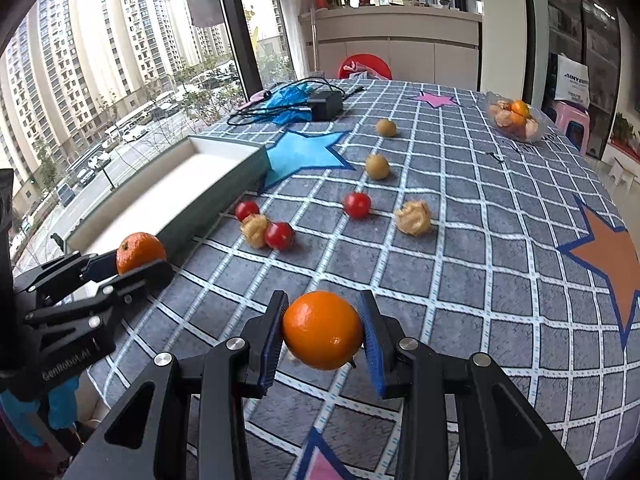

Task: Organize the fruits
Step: 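Carry the orange with the left gripper while the right gripper carries its orange over the tray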

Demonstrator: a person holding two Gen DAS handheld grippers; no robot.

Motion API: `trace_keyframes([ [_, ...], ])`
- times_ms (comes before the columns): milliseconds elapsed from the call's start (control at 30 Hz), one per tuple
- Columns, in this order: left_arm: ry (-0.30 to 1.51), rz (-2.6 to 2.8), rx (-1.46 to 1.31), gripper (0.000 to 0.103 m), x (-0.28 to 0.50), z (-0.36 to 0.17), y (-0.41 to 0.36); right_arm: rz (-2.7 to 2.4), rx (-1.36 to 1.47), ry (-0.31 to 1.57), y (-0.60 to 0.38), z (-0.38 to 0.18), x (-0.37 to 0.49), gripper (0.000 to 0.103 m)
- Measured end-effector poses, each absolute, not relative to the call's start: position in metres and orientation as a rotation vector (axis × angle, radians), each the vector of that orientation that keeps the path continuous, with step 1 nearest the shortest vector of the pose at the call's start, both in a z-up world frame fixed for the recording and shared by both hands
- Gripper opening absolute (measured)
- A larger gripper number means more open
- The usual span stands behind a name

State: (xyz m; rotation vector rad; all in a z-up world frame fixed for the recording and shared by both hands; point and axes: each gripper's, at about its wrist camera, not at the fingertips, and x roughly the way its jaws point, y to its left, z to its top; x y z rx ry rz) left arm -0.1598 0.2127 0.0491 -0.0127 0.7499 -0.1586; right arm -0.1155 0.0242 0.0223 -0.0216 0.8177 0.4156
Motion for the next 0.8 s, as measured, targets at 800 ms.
trace_keyframes([
  [800,0.719,0.037,-0.149,0.043,-0.149,0.044,0.337,0.602,-0.123,0.803,0.154,0.045,-0.098,0.037],
])
